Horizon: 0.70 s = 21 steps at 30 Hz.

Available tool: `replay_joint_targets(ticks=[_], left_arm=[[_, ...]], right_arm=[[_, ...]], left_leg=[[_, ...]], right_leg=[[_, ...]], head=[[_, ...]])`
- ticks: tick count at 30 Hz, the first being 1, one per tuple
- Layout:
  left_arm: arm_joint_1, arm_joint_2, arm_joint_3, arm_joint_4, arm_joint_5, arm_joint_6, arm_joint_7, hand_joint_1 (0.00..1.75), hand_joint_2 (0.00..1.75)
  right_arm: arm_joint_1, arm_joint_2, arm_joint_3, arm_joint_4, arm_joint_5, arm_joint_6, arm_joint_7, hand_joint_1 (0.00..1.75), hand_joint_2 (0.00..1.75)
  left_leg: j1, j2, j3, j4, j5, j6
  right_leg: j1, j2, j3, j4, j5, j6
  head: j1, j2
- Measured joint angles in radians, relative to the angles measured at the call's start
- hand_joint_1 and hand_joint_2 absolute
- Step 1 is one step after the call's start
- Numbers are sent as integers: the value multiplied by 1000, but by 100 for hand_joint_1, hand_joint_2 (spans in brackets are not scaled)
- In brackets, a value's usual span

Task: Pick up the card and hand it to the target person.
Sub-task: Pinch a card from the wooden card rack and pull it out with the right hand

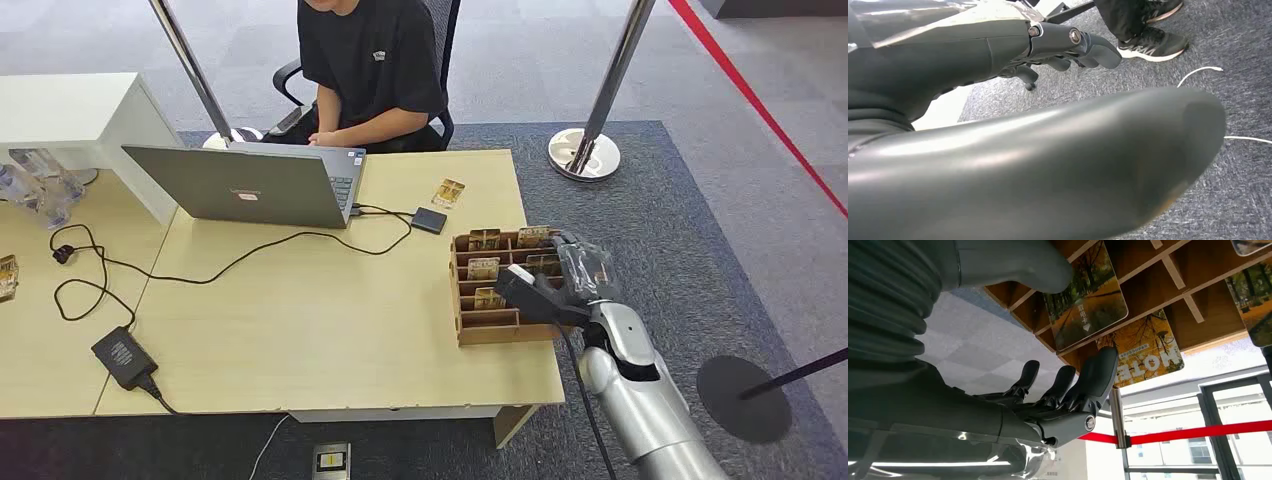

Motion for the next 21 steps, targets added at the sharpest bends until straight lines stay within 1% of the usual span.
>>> replay_joint_targets(ticks=[3, 7, 15, 21], left_arm=[[0, 0, 0, 0, 0, 0, 1, 0, 0], [0, 0, 0, 0, 0, 0, 3, 0, 0], [0, 0, 0, 0, 1, 0, 6, 0, 0], [0, 0, 0, 0, 3, 0, 11, 0, 0]], right_arm=[[-1, 0, 0, 3, 0, 0, 0, 72, 175], [-6, 1, 0, 12, 3, 1, 2, 79, 175], [-20, 6, 0, 28, 7, 3, 3, 79, 175], [-34, 14, 0, 45, 8, 3, 3, 75, 175]], left_leg=[[0, 0, 0, 0, 0, 0], [0, 0, 0, 0, 0, 0], [0, 0, 0, 0, 0, 0], [0, 0, 0, 0, 0, 0]], right_leg=[[0, 0, 0, 0, 0, 0], [0, 0, 0, 0, 0, 0], [0, 0, 0, 0, 0, 0], [0, 0, 0, 0, 0, 0]], head=[[0, 0], [0, 0], [0, 0], [0, 0]])
